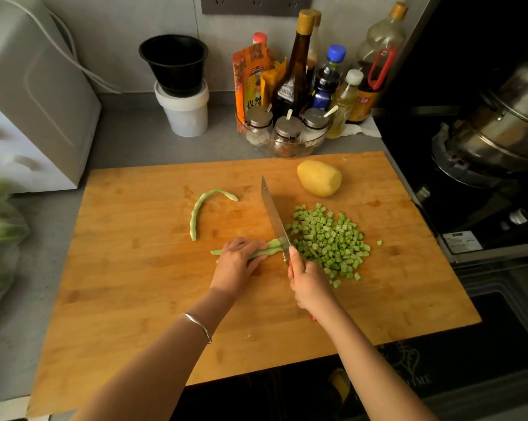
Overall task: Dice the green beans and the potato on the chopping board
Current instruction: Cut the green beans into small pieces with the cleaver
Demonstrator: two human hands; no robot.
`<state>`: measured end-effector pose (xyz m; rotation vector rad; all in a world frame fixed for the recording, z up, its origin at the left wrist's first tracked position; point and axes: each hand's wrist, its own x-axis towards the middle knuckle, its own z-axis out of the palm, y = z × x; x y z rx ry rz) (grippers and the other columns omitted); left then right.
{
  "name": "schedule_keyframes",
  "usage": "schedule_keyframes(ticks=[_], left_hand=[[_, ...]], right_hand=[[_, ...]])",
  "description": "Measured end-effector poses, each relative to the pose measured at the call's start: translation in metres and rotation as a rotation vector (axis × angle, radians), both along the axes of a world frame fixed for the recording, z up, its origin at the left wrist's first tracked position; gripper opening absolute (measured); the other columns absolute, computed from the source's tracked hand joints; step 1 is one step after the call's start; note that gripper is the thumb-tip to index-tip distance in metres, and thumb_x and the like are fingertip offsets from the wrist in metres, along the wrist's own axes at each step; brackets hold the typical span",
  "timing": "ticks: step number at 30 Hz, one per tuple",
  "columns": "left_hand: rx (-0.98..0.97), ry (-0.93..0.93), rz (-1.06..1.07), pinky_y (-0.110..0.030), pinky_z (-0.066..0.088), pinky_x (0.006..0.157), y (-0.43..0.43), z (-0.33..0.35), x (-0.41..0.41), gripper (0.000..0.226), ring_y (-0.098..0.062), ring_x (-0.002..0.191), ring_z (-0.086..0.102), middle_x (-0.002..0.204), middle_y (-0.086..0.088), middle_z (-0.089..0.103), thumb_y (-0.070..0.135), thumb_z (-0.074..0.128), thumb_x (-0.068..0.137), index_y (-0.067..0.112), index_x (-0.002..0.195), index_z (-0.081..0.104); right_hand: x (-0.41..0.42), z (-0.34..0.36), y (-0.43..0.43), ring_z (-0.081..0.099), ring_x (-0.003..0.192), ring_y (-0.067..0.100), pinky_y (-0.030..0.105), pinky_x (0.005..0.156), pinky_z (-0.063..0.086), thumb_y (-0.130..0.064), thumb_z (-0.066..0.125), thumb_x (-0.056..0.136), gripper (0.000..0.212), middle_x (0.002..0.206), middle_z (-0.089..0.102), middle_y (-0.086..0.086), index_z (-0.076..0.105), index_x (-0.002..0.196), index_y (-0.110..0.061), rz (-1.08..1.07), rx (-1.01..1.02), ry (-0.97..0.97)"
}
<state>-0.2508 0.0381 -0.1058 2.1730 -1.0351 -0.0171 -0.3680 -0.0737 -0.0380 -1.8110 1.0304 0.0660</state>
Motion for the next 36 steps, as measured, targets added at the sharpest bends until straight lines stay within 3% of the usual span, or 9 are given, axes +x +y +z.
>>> schedule_keyframes(ticks=[5, 8, 13, 20, 25, 33, 36], left_hand=[[-0.006, -0.02, 0.015, -0.03, 0.038, 0.085, 0.001, 0.003, -0.001, 0.024, -0.018, 0.098, 0.057, 0.1, 0.001, 0.07, 0.021, 0.072, 0.082, 0.018, 0.106, 0.069], [-0.03, -0.027, 0.033, -0.022, 0.031, 0.083, 0.0, 0.007, -0.003, 0.024, -0.015, 0.097, 0.054, 0.099, 0.0, 0.07, 0.018, 0.073, 0.08, 0.017, 0.104, 0.07], [-0.068, -0.046, 0.021, -0.023, 0.03, 0.078, -0.001, 0.007, -0.003, 0.025, -0.009, 0.094, 0.048, 0.095, 0.0, 0.071, 0.013, 0.077, 0.076, 0.014, 0.1, 0.072], [-0.075, -0.03, 0.023, -0.021, 0.029, 0.078, -0.001, 0.006, -0.003, 0.024, -0.009, 0.093, 0.049, 0.094, -0.001, 0.071, 0.013, 0.077, 0.076, 0.013, 0.099, 0.072], [-0.067, -0.043, 0.006, -0.023, 0.031, 0.08, 0.0, 0.007, -0.001, 0.024, -0.009, 0.094, 0.049, 0.093, -0.002, 0.071, 0.015, 0.077, 0.076, 0.013, 0.099, 0.072], [-0.007, 0.009, -0.017, -0.021, 0.03, 0.085, -0.01, 0.01, 0.001, 0.022, -0.02, 0.099, 0.058, 0.101, -0.001, 0.07, 0.022, 0.071, 0.083, 0.016, 0.105, 0.07], [0.024, 0.024, -0.028, -0.031, 0.037, 0.089, -0.017, 0.013, 0.0, 0.024, -0.023, 0.1, 0.06, 0.101, -0.004, 0.068, 0.025, 0.07, 0.084, 0.017, 0.107, 0.068]], right_hand=[[-0.005, -0.004, -0.007, 0.037, 0.04, 0.016, 0.027, 0.048, 0.026, -0.06, 0.029, 0.097, 0.06, 0.041, 0.039, -0.007, 0.046, 0.06, -0.017, -0.044, 0.024, -0.044], [-0.02, 0.004, -0.005, 0.03, 0.035, 0.013, 0.023, 0.041, 0.021, -0.056, 0.031, 0.099, 0.056, 0.044, 0.034, -0.005, 0.044, 0.065, -0.014, -0.1, 0.131, -0.098], [-0.027, 0.013, 0.0, 0.029, 0.035, 0.012, 0.023, 0.04, 0.021, -0.055, 0.031, 0.099, 0.056, 0.046, 0.034, -0.003, 0.045, 0.066, -0.014, -0.013, 0.144, -0.149], [-0.017, 0.006, 0.008, 0.034, 0.038, 0.013, 0.027, 0.046, 0.026, -0.062, 0.03, 0.097, 0.059, 0.04, 0.035, -0.007, 0.045, 0.061, -0.016, 0.014, 0.051, -0.039], [0.008, 0.001, 0.004, 0.039, 0.046, 0.018, 0.028, 0.048, 0.028, -0.063, 0.027, 0.096, 0.062, 0.049, 0.043, -0.004, 0.048, 0.061, -0.017, 0.005, -0.006, 0.044], [-0.019, 0.004, -0.019, 0.032, 0.035, 0.011, 0.027, 0.046, 0.024, -0.056, 0.031, 0.1, 0.057, 0.041, 0.036, -0.008, 0.047, 0.064, -0.014, -0.09, 0.099, -0.034], [-0.024, 0.006, -0.016, 0.03, 0.034, 0.011, 0.023, 0.041, 0.022, -0.054, 0.033, 0.1, 0.055, 0.044, 0.035, -0.005, 0.046, 0.066, -0.013, -0.119, 0.139, -0.08]])
